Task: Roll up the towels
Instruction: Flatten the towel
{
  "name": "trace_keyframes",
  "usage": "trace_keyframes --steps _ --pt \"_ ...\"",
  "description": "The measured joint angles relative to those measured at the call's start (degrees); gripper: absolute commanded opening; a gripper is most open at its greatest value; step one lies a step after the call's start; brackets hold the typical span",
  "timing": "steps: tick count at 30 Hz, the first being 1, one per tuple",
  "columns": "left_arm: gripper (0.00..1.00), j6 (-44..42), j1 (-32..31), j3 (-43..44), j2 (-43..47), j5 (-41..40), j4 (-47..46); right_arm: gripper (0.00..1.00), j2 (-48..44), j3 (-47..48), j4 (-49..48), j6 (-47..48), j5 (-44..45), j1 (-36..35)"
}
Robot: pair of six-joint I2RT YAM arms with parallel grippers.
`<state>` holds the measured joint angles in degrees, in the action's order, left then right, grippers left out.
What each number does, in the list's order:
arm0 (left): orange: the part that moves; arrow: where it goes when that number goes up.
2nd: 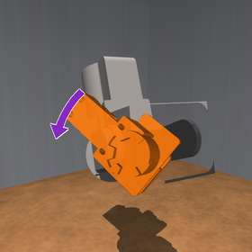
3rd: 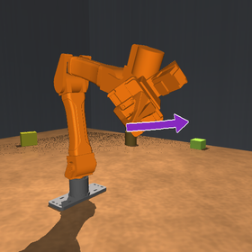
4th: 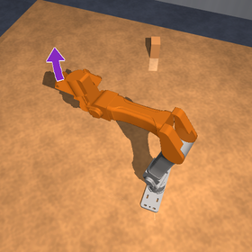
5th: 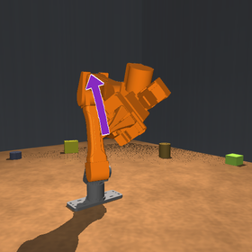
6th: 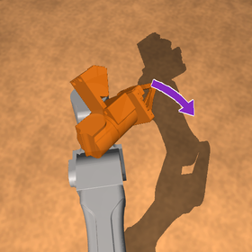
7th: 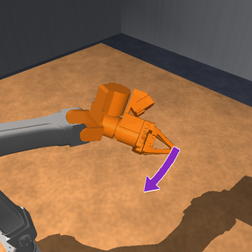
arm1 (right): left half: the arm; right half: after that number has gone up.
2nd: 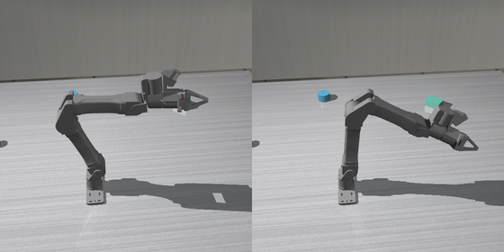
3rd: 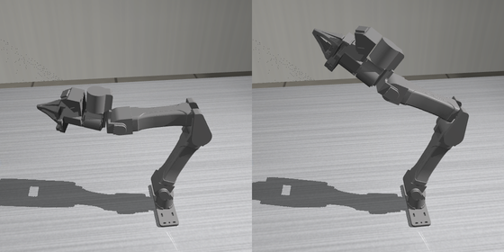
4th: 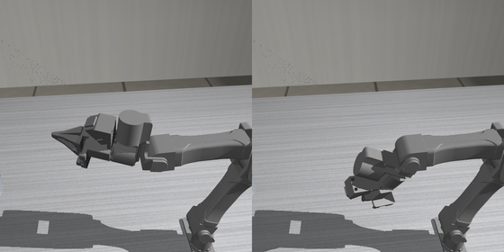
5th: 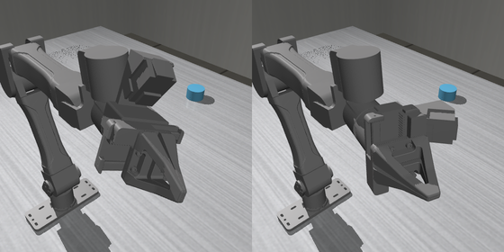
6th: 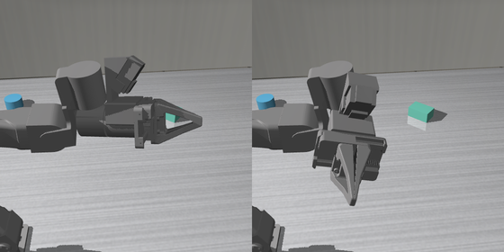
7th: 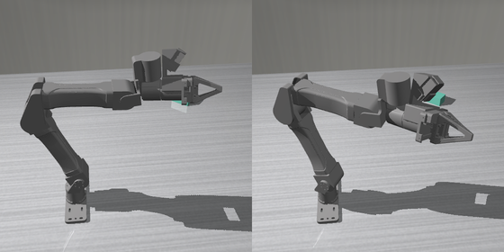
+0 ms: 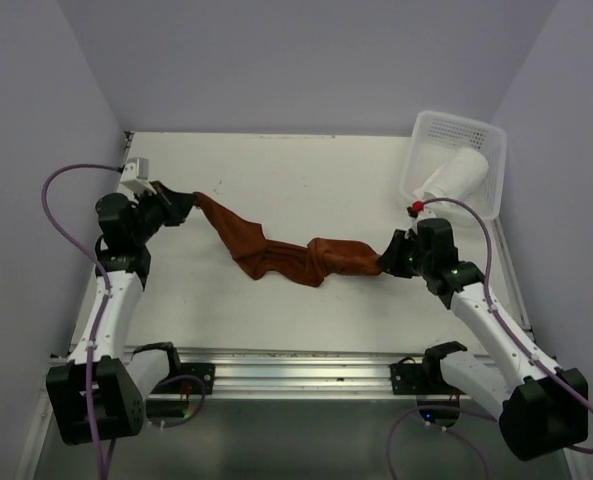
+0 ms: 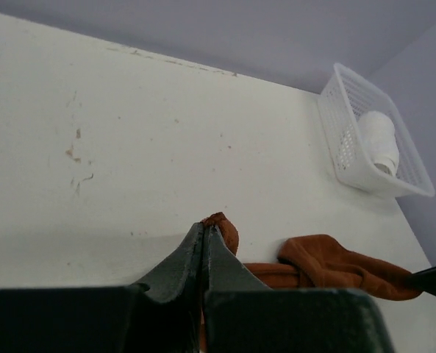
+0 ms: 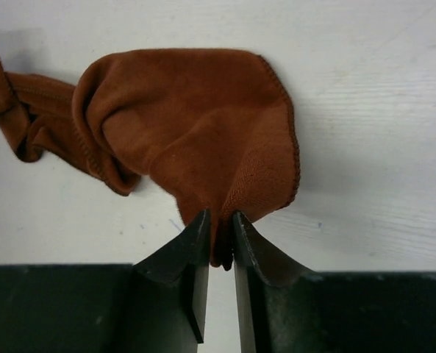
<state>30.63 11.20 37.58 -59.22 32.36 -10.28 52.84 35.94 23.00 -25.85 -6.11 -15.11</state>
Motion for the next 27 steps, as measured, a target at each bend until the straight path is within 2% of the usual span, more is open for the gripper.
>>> trace_keyframes --steps 4,5,7,12,16,23,27 --pt "0.0 -5.27 -4.63 2.86 1.66 0.17 1.86 0.26 2.8 -1.09 -1.44 -0.98 -6.16 -1.81" --pt "0.0 -6.56 -5.77 2.89 2.71 0.28 2.38 0.32 2.51 -1.92 -1.44 -1.09 -6.38 -3.34" --pt "0.0 -8.96 -8.5 2.82 5.01 1.14 3.1 0.36 1.46 -3.52 -1.14 -1.4 -6.36 -6.25" --pt "0.0 -11.85 -15.08 2.62 9.62 6.88 2.62 0.43 -4.0 -5.73 0.26 -3.15 -1.88 -7.91" --pt "0.0 -12.41 -16.0 1.84 11.37 6.45 2.91 0.44 -6.32 -5.03 0.15 -4.63 2.69 -7.85" --pt "0.0 -13.07 -16.0 1.84 11.3 2.6 5.77 0.43 3.13 0.85 0.13 -6.03 8.81 -7.8" --pt "0.0 -13.07 -16.0 1.75 11.32 2.45 5.9 0.42 13.25 6.1 -1.53 -6.05 9.38 -7.8"
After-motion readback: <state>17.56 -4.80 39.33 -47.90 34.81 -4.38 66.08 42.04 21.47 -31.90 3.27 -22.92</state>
